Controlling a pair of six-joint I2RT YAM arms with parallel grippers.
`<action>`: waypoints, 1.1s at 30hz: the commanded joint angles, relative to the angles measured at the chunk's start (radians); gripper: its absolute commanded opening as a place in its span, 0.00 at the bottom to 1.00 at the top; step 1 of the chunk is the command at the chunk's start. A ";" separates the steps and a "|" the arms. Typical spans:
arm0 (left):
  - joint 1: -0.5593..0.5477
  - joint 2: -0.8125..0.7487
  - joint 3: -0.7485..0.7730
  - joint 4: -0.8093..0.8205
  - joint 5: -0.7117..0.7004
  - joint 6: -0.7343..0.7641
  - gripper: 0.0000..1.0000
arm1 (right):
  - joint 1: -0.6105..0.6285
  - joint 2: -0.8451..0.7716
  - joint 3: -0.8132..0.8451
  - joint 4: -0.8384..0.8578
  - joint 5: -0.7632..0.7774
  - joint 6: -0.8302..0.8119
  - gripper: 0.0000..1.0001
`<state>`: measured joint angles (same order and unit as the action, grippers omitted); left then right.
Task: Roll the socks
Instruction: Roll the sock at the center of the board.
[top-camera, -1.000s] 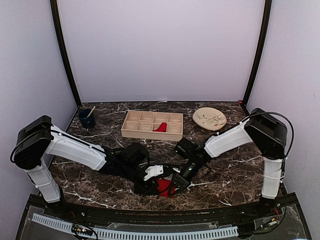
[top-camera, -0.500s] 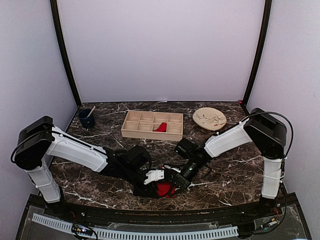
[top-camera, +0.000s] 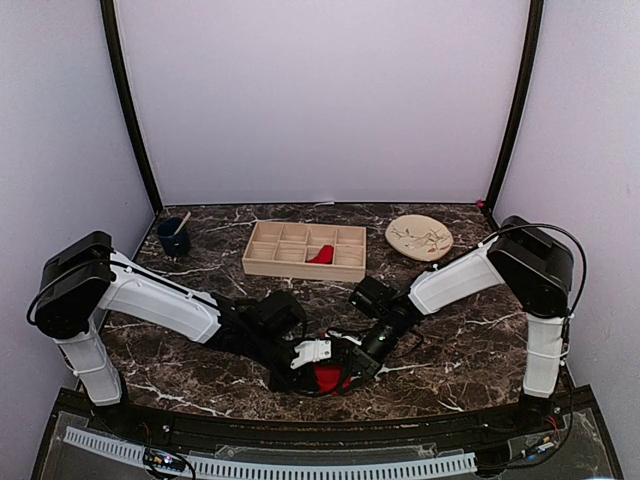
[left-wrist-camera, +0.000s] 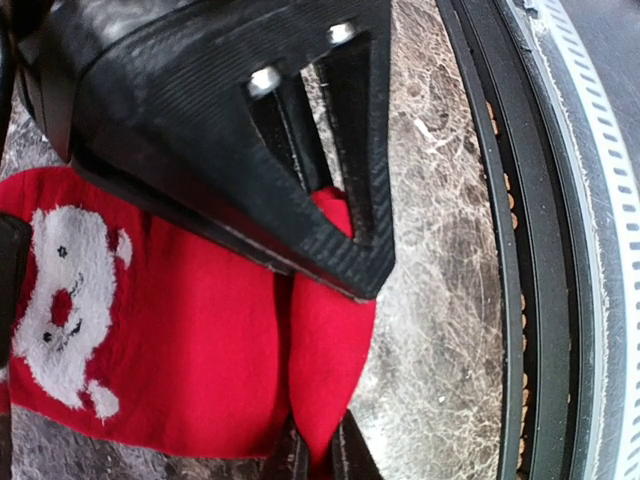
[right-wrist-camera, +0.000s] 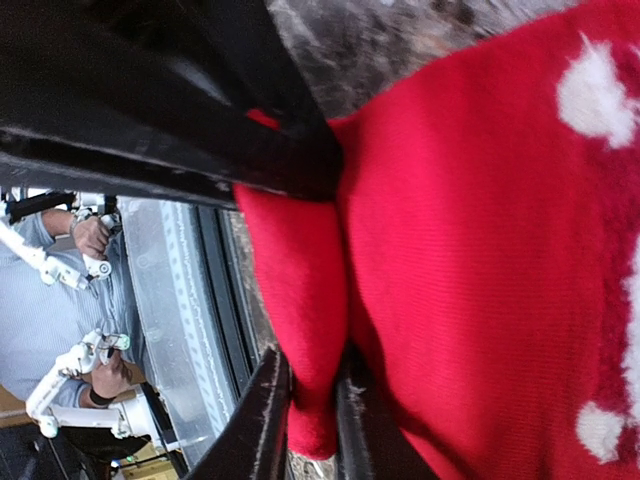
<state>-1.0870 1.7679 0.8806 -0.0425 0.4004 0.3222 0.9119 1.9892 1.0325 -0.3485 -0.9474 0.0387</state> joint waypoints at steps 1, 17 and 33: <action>-0.006 0.017 0.010 -0.034 0.031 -0.007 0.03 | -0.009 0.028 -0.005 -0.004 0.037 0.001 0.19; 0.044 0.079 0.035 -0.080 0.148 -0.100 0.00 | -0.056 -0.038 -0.073 0.093 0.056 0.070 0.32; 0.096 0.099 0.004 -0.074 0.221 -0.191 0.02 | -0.098 -0.091 -0.103 0.182 0.085 0.127 0.36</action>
<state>-0.9966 1.8484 0.9173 -0.0441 0.6331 0.1658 0.8368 1.9305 0.9489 -0.2005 -0.9413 0.1478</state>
